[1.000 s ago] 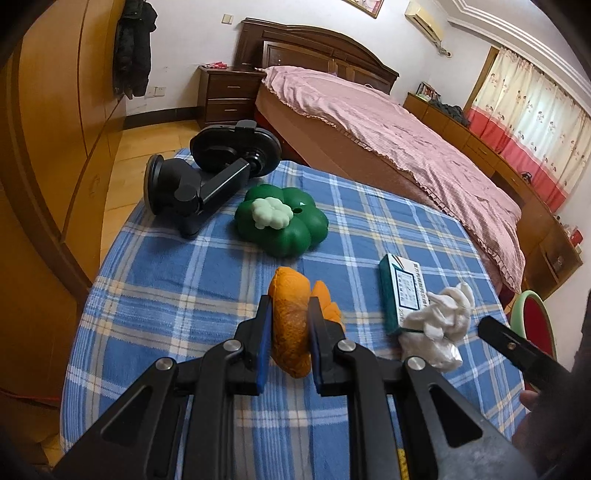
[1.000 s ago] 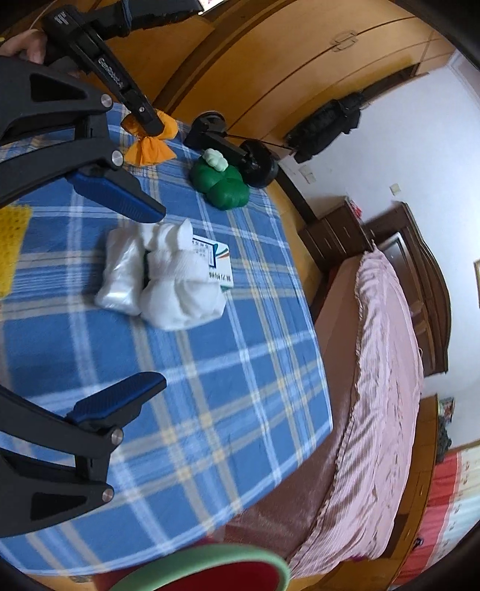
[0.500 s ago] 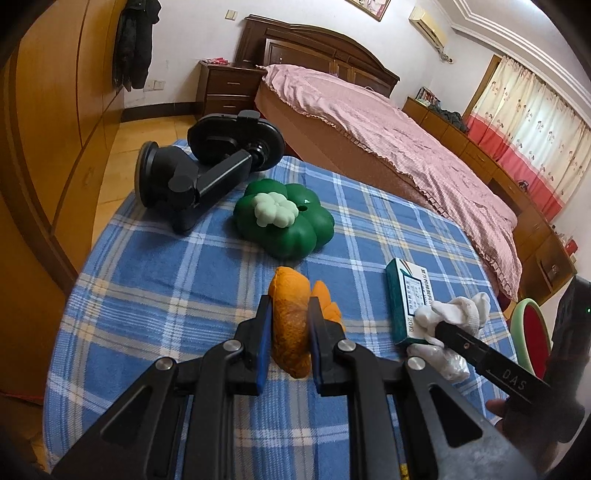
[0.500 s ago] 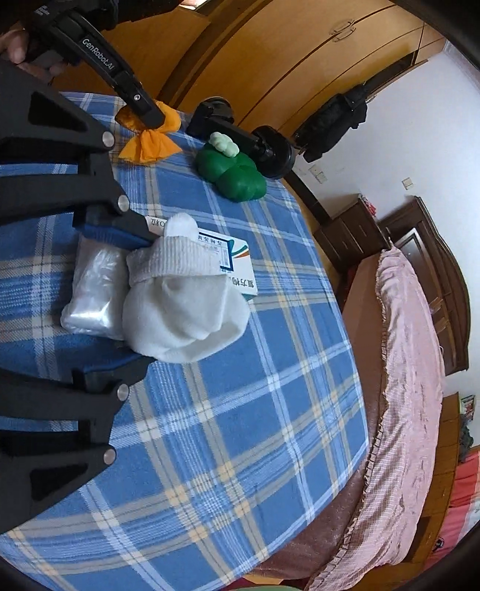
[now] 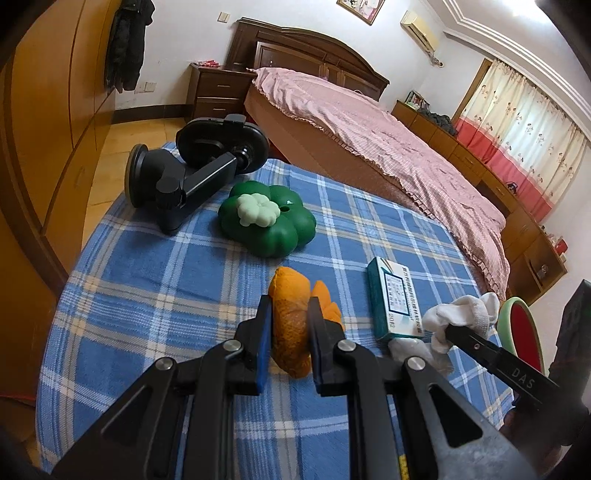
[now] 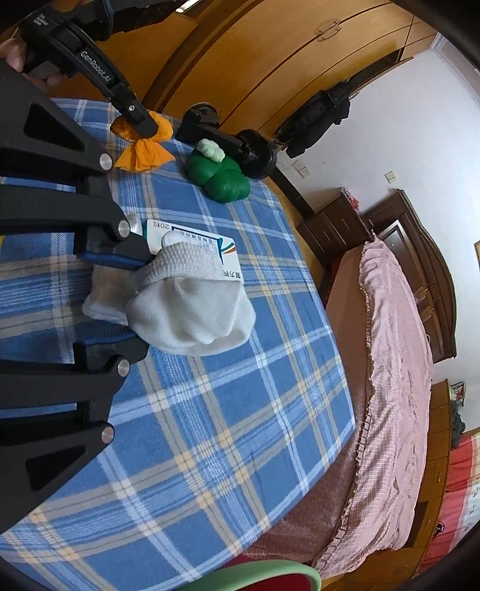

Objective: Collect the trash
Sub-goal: 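Carry the orange net and white sock over the red bucket and open both tools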

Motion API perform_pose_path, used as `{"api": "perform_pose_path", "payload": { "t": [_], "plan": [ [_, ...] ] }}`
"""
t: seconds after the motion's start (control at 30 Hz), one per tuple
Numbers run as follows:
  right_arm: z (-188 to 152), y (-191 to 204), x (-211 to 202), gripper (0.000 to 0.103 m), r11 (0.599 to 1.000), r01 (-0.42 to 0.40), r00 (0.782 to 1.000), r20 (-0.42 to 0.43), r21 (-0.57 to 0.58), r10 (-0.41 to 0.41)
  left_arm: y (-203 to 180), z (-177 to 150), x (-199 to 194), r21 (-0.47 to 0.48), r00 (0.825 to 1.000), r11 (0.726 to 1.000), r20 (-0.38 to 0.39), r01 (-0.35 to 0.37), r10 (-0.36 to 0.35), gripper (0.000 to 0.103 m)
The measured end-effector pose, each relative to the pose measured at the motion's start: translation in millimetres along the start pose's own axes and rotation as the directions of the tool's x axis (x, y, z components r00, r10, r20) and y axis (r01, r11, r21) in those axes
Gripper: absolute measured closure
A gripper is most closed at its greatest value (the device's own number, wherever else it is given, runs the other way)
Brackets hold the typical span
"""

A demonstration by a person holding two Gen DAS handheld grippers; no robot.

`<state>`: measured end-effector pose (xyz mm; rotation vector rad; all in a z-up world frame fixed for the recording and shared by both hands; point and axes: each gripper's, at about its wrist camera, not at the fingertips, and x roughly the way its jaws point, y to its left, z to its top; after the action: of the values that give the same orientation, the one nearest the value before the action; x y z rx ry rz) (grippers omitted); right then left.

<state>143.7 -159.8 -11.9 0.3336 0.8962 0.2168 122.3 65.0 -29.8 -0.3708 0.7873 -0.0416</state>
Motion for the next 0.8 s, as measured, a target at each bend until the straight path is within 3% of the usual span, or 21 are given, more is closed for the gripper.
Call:
{"api": "perform_pose_path", "payload": {
  "t": [0.37,0.8],
  "plan": [
    [-4,0,-51,0.073,0.999,-0.034,0.995,0.098,-0.005,0.034,-20,0,-30,0.031,0.998,0.999,0.044,0.034,-0.035,0.086],
    [-13,-21,-114,0.073,0.999,-0.018,0.98,0.2,0.034,0.011,-75,-2,-58,0.116,0.985,0.98,0.034,0.164,-0.169,0.086]
  ]
}}
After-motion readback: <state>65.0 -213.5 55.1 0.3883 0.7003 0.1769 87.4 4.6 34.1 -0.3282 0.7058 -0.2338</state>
